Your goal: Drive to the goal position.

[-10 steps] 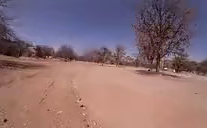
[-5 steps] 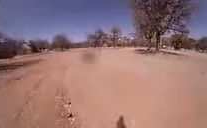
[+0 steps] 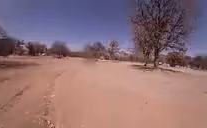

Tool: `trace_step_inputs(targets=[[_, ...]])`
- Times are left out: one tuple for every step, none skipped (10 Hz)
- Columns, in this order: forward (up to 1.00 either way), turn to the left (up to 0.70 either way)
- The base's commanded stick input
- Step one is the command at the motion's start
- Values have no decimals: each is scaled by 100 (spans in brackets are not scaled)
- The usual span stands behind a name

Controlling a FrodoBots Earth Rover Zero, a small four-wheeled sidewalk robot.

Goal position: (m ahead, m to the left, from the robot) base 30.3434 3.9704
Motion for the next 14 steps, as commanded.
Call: trace_step_inputs(targets=[[100, 0], [100, 0], [100, 0], [100, 0], [100, 0], [100, 0], [100, 0], [100, 0], [100, 0], [100, 0], [100, 0], [100, 0], [100, 0], [100, 0]])
